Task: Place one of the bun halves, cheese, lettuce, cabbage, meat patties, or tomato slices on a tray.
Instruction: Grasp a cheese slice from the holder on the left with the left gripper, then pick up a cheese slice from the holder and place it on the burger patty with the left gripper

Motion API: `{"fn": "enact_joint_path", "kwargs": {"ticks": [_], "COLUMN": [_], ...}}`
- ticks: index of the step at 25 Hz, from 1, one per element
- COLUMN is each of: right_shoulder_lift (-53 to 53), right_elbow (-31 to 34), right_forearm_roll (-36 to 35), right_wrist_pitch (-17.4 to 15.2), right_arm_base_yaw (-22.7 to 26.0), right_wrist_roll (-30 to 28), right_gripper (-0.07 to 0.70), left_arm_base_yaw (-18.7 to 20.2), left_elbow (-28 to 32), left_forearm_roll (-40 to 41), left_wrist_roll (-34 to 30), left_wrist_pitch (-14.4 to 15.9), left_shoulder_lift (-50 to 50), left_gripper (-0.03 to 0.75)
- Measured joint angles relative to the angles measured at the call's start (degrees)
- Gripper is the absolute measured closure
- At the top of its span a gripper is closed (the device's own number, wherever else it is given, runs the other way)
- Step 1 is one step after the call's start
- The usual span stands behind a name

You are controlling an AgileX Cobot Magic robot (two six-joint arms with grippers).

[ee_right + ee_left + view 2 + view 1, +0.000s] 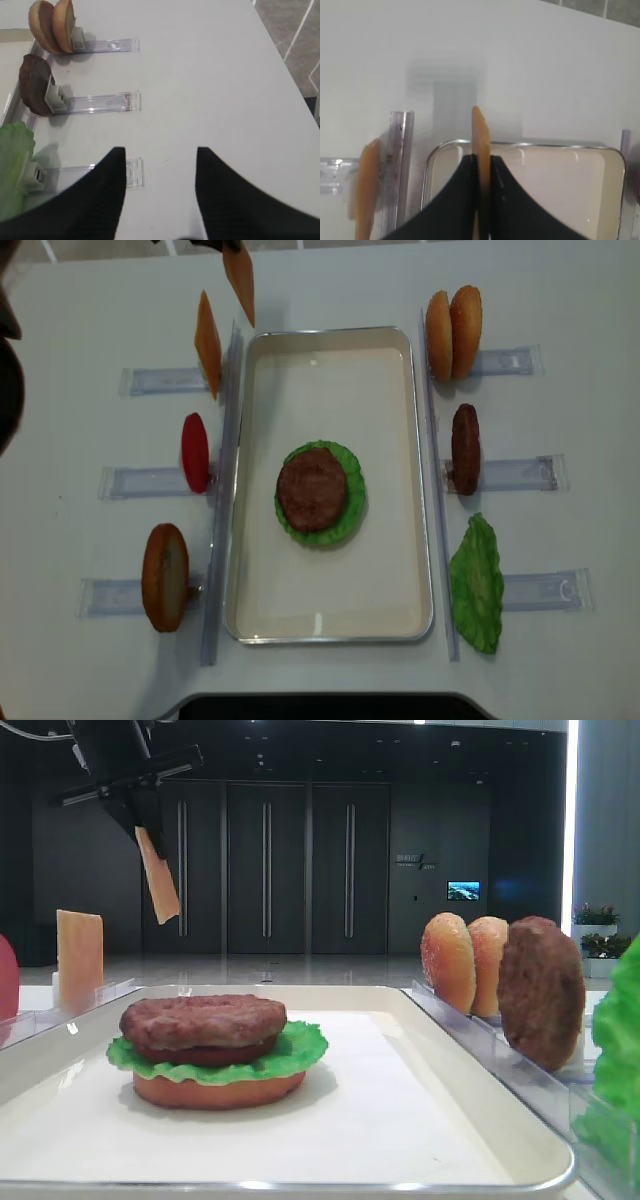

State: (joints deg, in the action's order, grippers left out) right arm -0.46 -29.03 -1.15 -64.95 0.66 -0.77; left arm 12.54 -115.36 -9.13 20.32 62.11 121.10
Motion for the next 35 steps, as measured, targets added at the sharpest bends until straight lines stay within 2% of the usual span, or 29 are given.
{"fn": "enact_joint_path", "kwargs": {"ticks": [3, 4, 6, 12, 15, 17, 19, 21, 26, 28, 32, 35], "right_shoulder_lift": [0.0, 0.0, 0.0, 0.0, 0.0, 0.0, 0.0, 0.0, 0.0, 0.0, 0.0, 0.0], "right_elbow": [0.0, 0.0, 0.0, 0.0, 0.0, 0.0, 0.0, 0.0, 0.0, 0.0, 0.0, 0.0], "right_forearm_roll": [0.0, 0.0, 0.0, 0.0, 0.0, 0.0, 0.0, 0.0, 0.0, 0.0, 0.0, 0.0], "right_wrist_pitch": [0.0, 0.0, 0.0, 0.0, 0.0, 0.0, 0.0, 0.0, 0.0, 0.0, 0.0, 0.0], "right_arm_base_yaw": [0.0, 0.0, 0.0, 0.0, 0.0, 0.0, 0.0, 0.0, 0.0, 0.0, 0.0, 0.0], "right_wrist_roll": [0.0, 0.0, 0.0, 0.0, 0.0, 0.0, 0.0, 0.0, 0.0, 0.0, 0.0, 0.0], "right_gripper": [0.323, 0.324, 0.324, 0.324, 0.324, 0.325, 0.324, 0.324, 0.324, 0.324, 0.324, 0.324], "left_arm_base_yaw": [0.1, 0.3, 1.4, 6.5, 6.7, 6.7, 6.7, 6.7, 6.7, 6.7, 6.7, 6.7], "left_elbow": [0.2, 1.0, 4.3, 25.2, 37.0, 42.6, 46.9, 50.3, 58.8, 62.1, 67.3, 69.4], "left_forearm_roll": [-1.1, -1.6, -1.8, -4.5, -9.7, -13.0, -17.3, -23.4, -47.9, -54.3, -60.9, -63.8], "left_wrist_roll": [-1.2, -2.0, -2.5, -3.4, -5.5, -7.2, -10.5, -16.2, -38.3, -45.0, -54.1, -58.4], "left_wrist_pitch": [5.4, 6.2, 5.3, -4.8, -11.3, -15.5, -18.5, -20.3, -24.4, -25.8, -27.6, -28.2], "left_shoulder_lift": [-0.2, -0.7, -3.1, -18.3, -23.9, -27.1, -29.4, -30.6, -30.7, -30.7, -30.7, -30.7], "left_gripper": [0.685, 0.685, 0.685, 0.685, 0.685, 0.685, 0.685, 0.685, 0.685, 0.685, 0.685, 0.685]}}
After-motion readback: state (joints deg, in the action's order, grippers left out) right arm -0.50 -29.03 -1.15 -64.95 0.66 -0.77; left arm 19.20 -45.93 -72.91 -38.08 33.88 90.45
